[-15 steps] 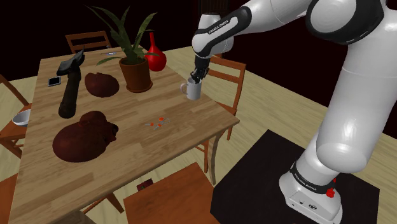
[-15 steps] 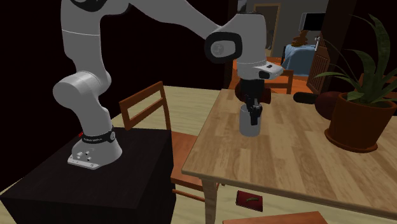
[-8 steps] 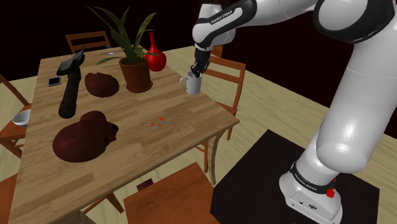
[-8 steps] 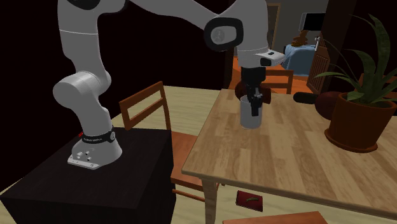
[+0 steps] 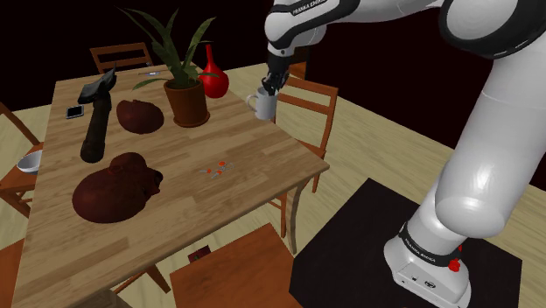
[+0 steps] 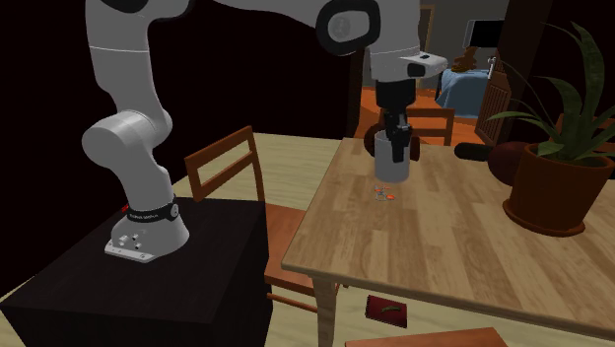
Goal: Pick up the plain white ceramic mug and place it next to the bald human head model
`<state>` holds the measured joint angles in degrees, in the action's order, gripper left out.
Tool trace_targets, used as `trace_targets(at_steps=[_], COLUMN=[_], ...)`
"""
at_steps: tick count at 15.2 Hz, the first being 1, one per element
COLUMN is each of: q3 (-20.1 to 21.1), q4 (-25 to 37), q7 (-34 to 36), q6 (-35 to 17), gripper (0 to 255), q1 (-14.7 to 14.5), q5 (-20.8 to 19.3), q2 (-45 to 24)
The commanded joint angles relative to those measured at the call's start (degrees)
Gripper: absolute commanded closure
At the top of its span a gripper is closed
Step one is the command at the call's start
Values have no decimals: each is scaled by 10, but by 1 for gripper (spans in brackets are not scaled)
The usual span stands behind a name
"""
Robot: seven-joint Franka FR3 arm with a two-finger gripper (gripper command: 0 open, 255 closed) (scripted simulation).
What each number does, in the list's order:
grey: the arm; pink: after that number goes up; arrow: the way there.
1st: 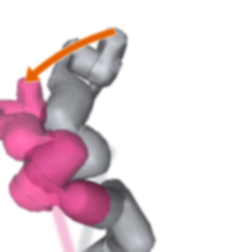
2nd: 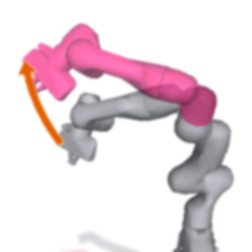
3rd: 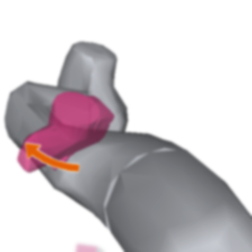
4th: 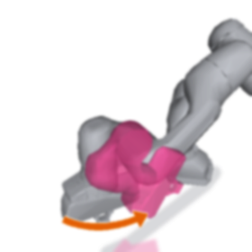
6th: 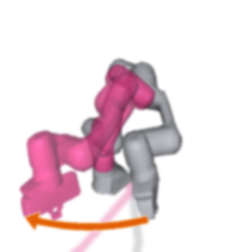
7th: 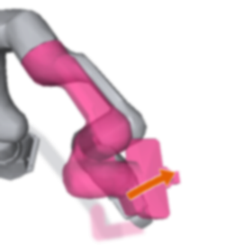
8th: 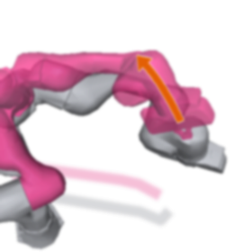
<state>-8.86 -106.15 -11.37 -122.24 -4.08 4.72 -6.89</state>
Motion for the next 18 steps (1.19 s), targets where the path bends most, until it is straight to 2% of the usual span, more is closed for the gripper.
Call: trace_targets(at_steps=[1, 11, 18], q3=[0, -1, 40], q4=[11, 74, 25], q7=[2, 7, 105], q6=[15, 87, 73], gripper=[255, 255, 255], q1=[0, 0, -50], q5=[-1, -6, -30], q2=[4, 13, 52])
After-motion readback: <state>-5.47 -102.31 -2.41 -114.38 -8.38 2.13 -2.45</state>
